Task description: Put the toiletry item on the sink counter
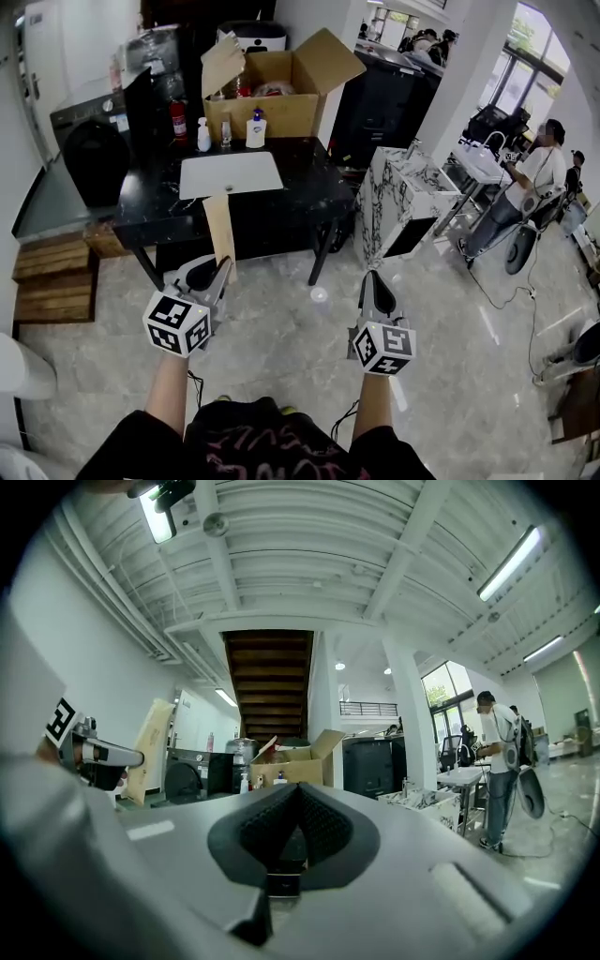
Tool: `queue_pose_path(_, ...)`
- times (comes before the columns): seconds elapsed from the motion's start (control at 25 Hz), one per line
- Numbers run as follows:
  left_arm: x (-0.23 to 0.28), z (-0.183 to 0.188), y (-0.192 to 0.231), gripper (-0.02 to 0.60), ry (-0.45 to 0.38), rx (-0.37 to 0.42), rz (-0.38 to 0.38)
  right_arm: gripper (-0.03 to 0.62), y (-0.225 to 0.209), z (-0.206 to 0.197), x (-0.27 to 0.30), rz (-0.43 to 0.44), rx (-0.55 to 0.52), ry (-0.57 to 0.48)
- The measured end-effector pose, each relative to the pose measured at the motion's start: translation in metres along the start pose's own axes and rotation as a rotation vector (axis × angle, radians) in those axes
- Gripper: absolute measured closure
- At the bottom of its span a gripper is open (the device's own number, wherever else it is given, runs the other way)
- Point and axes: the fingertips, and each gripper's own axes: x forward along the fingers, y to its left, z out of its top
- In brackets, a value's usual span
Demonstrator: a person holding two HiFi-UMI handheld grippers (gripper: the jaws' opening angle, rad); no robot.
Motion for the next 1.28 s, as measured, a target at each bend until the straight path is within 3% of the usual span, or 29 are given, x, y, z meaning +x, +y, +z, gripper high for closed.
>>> queue_pose_path(0.8,0.048,-0.012,-0.085,0.554,0.048,0.036,0.014,0.582,-0.088,-0.022,-0.013,0.063,0.065,0.019)
queue_pose_path(1.28,0.09,-0.018,-0.072,0.554,0.05,0.032,0.02,0.582,-0.107,-0.026,0.025,0.079,0.067,-0.006)
